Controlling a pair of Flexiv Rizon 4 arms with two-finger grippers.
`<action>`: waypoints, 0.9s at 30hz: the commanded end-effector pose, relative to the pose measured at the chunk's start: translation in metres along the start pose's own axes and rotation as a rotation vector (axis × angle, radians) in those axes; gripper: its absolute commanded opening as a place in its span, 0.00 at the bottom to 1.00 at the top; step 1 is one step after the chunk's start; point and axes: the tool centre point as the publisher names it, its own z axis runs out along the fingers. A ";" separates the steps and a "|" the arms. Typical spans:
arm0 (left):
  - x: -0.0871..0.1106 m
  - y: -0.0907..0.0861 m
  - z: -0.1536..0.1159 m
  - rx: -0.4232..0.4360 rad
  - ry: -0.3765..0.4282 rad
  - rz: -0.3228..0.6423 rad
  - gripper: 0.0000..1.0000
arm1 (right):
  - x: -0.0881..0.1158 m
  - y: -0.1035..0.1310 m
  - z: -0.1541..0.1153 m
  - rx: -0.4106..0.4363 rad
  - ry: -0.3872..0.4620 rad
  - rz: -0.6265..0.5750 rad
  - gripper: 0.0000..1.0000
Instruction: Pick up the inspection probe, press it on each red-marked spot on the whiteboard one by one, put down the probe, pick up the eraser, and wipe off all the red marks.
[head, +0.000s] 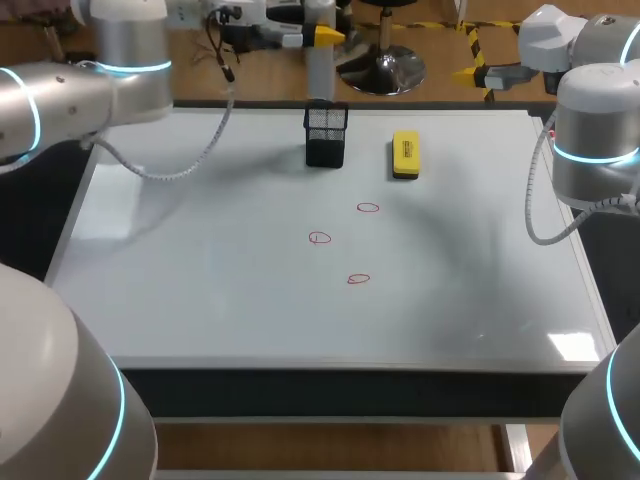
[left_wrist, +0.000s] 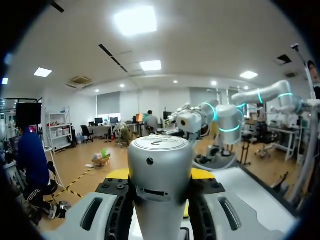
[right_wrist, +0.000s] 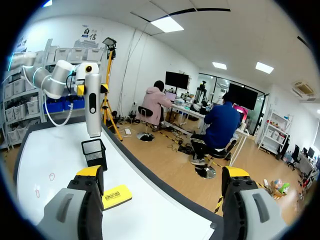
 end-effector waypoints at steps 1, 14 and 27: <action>0.011 -0.007 -0.023 -0.020 -0.047 0.001 0.00 | 0.000 0.000 0.000 0.002 0.001 0.000 1.00; 0.022 -0.003 -0.094 -0.030 -0.186 -0.012 0.00 | 0.000 0.000 0.000 0.002 0.001 0.000 1.00; 0.042 0.011 -0.171 -0.046 -0.340 -0.010 0.00 | 0.000 0.000 0.000 0.002 0.001 0.000 1.00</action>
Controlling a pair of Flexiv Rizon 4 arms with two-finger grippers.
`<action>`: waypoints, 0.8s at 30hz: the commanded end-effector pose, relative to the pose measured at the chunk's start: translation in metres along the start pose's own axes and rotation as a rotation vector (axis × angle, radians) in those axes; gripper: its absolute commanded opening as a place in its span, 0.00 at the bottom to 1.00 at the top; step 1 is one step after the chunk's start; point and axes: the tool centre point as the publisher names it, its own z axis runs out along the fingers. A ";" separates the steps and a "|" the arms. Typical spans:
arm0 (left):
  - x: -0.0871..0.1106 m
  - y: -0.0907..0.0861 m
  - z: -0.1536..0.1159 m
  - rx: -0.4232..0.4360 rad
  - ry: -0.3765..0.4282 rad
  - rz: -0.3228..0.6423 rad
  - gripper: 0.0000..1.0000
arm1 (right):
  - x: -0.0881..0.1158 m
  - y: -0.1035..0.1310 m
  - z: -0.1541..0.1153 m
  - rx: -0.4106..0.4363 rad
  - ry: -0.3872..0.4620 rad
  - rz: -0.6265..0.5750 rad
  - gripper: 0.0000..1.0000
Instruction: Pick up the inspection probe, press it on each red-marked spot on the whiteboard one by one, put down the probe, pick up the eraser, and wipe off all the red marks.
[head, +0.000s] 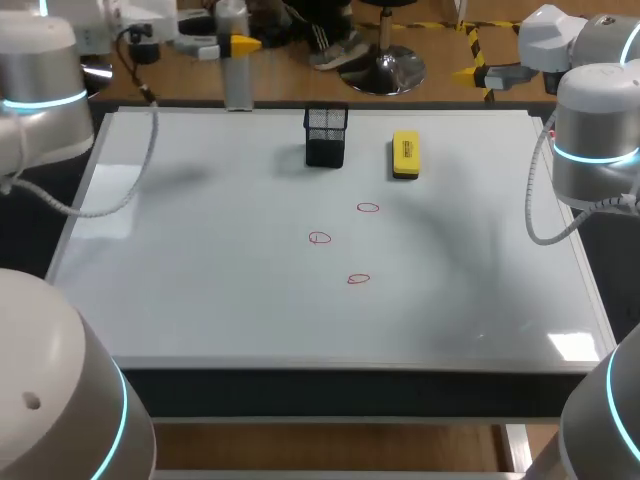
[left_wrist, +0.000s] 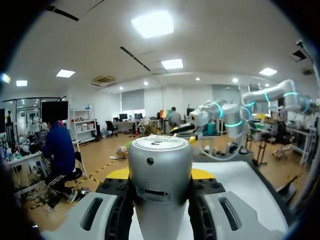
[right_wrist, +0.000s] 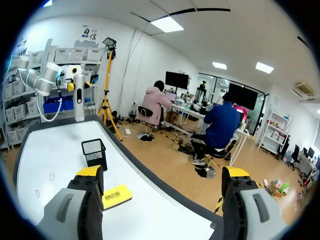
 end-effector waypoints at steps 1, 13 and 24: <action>0.014 0.003 -0.037 -0.009 -0.118 0.005 0.00 | -0.001 0.000 0.000 0.002 0.001 0.000 1.00; 0.011 0.028 -0.092 -0.033 -0.243 -0.007 0.00 | -0.001 0.000 0.000 0.002 0.001 0.000 1.00; 0.010 0.046 -0.114 -0.046 -0.291 -0.019 0.00 | -0.001 0.000 0.000 0.002 0.001 0.000 1.00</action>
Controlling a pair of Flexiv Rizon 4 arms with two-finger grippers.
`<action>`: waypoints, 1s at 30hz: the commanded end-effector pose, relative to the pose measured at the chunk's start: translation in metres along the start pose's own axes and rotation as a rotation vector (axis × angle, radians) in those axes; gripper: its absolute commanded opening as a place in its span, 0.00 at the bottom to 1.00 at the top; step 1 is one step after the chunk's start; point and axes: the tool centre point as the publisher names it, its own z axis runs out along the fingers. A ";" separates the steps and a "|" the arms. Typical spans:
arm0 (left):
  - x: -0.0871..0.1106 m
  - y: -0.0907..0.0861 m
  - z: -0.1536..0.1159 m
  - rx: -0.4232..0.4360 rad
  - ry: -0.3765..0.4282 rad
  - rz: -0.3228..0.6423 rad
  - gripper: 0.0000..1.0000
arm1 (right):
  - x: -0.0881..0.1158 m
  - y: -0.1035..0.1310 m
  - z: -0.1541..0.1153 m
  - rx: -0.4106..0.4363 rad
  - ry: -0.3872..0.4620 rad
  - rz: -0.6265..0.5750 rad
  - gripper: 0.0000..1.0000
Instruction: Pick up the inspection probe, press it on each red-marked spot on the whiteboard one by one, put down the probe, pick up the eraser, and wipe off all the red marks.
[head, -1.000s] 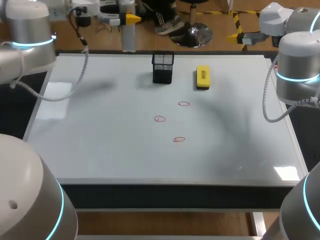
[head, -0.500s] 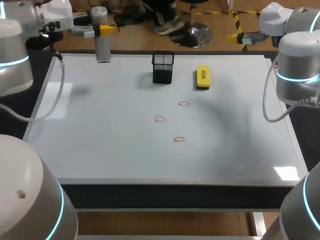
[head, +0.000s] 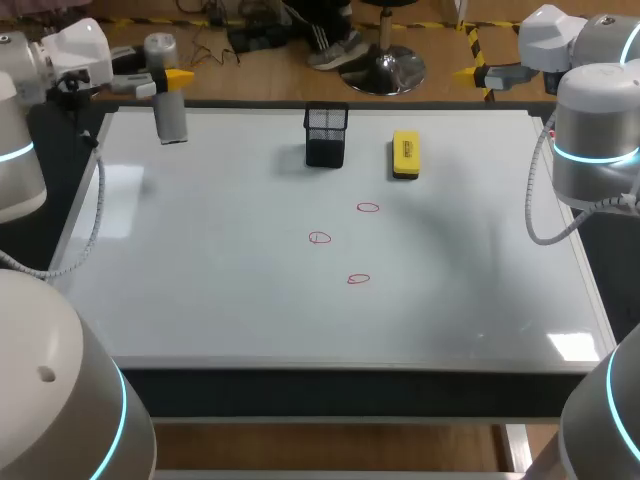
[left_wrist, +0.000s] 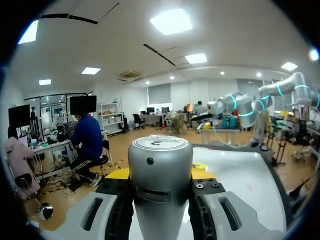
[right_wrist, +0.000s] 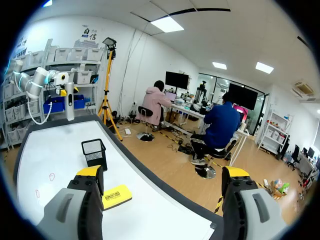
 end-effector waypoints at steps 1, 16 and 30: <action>0.003 0.005 -0.007 0.010 -0.040 -0.003 0.00 | -0.001 0.000 0.000 0.002 0.001 0.000 1.00; 0.002 0.010 -0.013 -0.008 -0.041 -0.011 0.00 | -0.001 0.000 0.000 0.002 0.001 0.000 1.00; 0.002 0.010 -0.013 -0.008 -0.041 -0.011 0.00 | 0.028 -0.009 0.015 0.180 0.281 -0.251 1.00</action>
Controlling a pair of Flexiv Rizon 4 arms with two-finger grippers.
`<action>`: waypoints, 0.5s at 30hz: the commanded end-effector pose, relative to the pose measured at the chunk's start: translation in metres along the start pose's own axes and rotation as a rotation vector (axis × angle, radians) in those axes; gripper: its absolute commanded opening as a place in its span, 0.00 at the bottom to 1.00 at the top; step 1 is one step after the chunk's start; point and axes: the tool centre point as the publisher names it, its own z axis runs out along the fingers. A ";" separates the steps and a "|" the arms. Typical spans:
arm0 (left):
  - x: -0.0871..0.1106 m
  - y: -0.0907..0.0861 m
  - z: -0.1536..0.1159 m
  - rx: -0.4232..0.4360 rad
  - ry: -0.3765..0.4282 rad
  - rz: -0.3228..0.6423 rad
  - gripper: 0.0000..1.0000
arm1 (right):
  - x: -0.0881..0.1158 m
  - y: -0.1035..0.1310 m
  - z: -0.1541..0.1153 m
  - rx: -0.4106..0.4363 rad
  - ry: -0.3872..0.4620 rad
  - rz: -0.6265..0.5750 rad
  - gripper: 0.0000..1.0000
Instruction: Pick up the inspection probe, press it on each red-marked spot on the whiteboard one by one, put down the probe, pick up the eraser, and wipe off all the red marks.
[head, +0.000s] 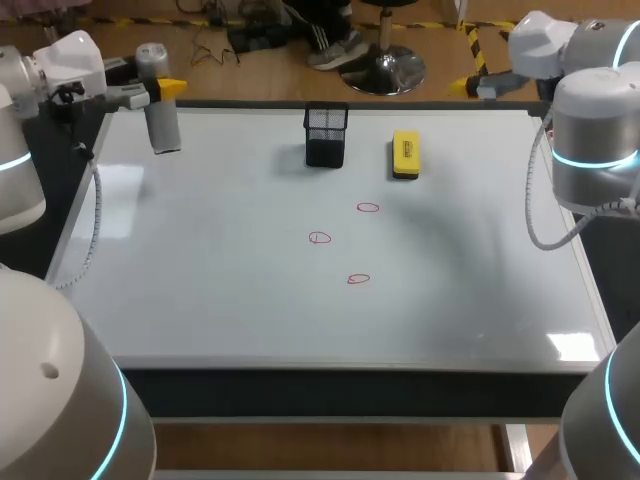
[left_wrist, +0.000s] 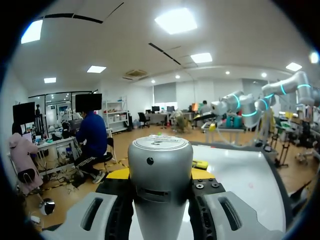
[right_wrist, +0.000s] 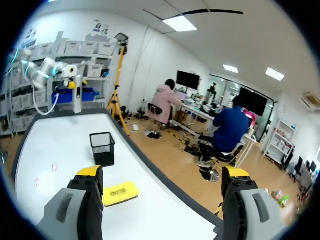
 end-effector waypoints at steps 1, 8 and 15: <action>0.000 -0.001 0.000 0.001 0.000 0.001 0.00 | 0.001 -0.001 0.005 0.182 0.223 -0.171 1.00; 0.000 -0.001 0.000 0.001 0.000 0.001 0.00 | 0.008 -0.010 0.012 0.399 0.393 -0.434 1.00; 0.000 -0.001 0.000 0.001 0.000 0.001 0.00 | 0.011 -0.016 0.020 0.570 0.549 -0.707 1.00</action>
